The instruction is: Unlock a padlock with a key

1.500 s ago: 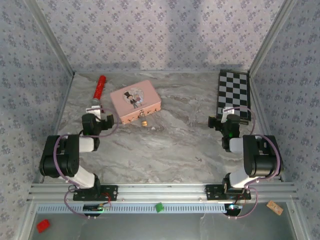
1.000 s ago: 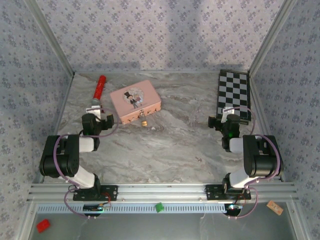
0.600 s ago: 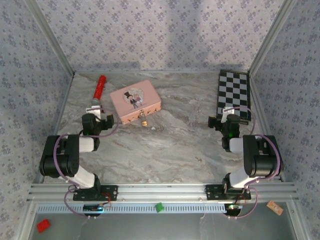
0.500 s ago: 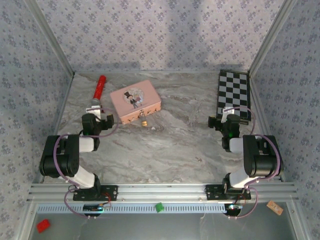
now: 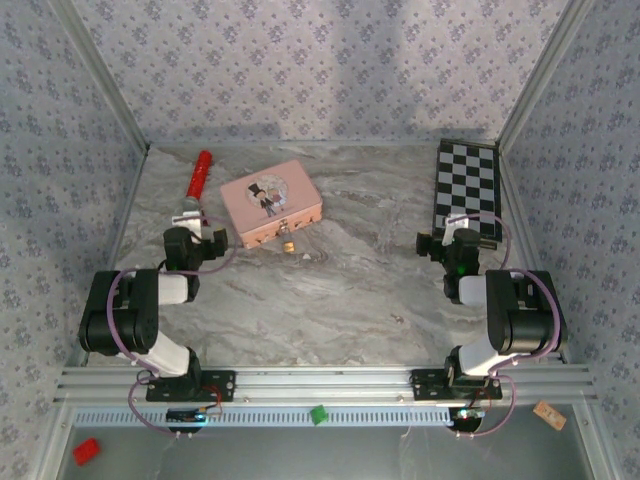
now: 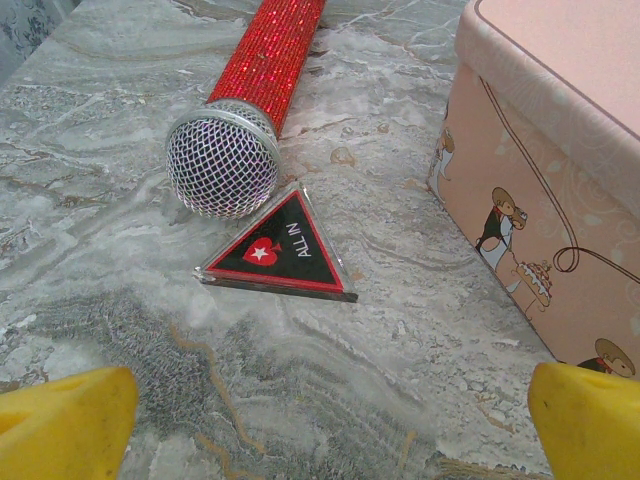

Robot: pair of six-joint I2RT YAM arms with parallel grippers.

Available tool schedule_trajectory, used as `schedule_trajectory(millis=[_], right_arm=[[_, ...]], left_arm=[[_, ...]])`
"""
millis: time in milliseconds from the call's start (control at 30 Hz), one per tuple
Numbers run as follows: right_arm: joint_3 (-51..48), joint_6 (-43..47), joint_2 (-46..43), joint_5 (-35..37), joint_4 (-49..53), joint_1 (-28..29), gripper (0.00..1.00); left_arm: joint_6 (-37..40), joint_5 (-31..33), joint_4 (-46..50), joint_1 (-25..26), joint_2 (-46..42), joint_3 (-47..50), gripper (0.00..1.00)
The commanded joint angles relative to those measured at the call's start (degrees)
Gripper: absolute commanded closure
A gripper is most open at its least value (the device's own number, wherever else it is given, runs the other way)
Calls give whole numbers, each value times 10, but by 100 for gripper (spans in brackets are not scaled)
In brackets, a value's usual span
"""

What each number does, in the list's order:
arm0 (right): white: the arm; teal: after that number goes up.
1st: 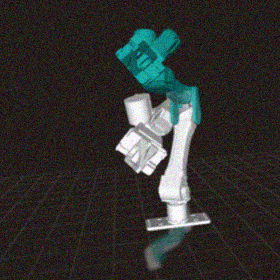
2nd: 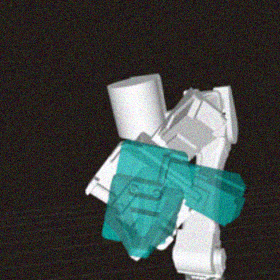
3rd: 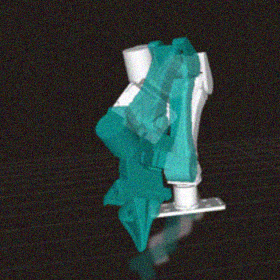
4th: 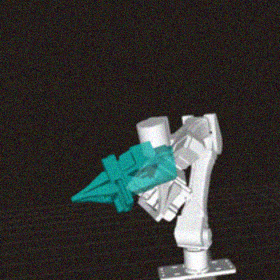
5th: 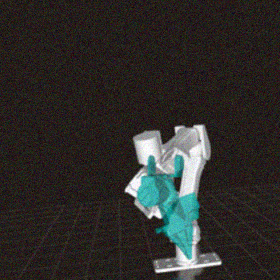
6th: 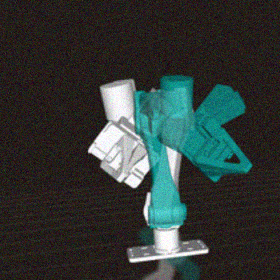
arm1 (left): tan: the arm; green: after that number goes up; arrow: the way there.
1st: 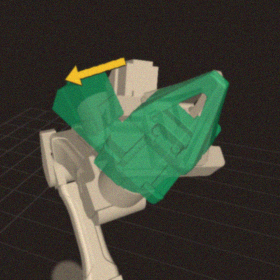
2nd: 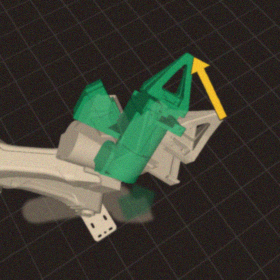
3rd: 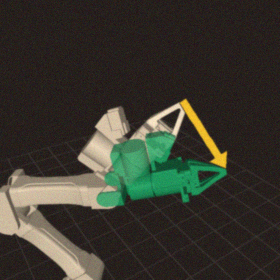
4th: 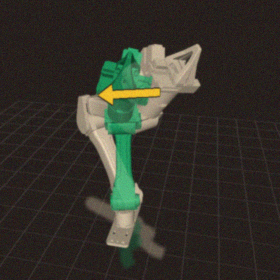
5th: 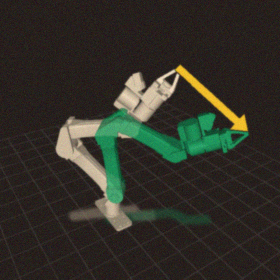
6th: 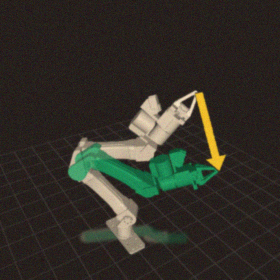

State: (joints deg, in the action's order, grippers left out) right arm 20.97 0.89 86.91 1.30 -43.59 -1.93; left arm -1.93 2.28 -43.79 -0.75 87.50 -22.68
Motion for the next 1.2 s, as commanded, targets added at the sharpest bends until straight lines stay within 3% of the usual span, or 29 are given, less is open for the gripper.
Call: schedule_trajectory(millis=[0, 67, 267, 433, 500, 567, 633, 700, 833, 900, 1000, 1067, 1167], right_arm=[[17, 11, -1, 0, -21, 3, 1], [20, 30, -20, -20, -3, 10, 1], [50, 41, -146, 18, 146, 49, 1], [98, -16, -291, -29, 311, 60, 1], [131, -62, -345, -42, 389, 61, 1], [174, -112, -380, -31, 482, 61, 1], [221, -163, -398, -10, 587, 60, 1], [271, -243, -406, 12, 699, 56, 1], [283, -319, -432, -74, 796, 16, 1], [261, -315, -451, -160, 784, -11, 1], [267, -312, -454, -190, 829, -19, 1], [277, -309, -451, -189, 877, -14, 1], [287, -319, -445, -176, 942, 1, 1]], left_arm=[[18, -21, -22, 1, -20, -5, 0], [16, -2, 43, 9, -76, -11, 0], [-29, 74, 149, 24, -271, 25, 0], [-198, 199, 342, 25, -425, -27, 0], [-367, 302, 518, 24, -465, -82, 0], [-411, 325, 623, 15, -495, -111, 0], [-395, 274, 659, 5, -534, -116, 0], [-362, 171, 660, -6, -578, -105, 0], [-353, -54, 559, -8, -619, -29, 0], [-408, -85, 569, -8, -610, -11, 0], [-393, -121, 618, -8, -582, -26, 0], [-344, -185, 633, -8, -547, -47, 0], [-335, -225, 649, 4, -485, -68, 0]])
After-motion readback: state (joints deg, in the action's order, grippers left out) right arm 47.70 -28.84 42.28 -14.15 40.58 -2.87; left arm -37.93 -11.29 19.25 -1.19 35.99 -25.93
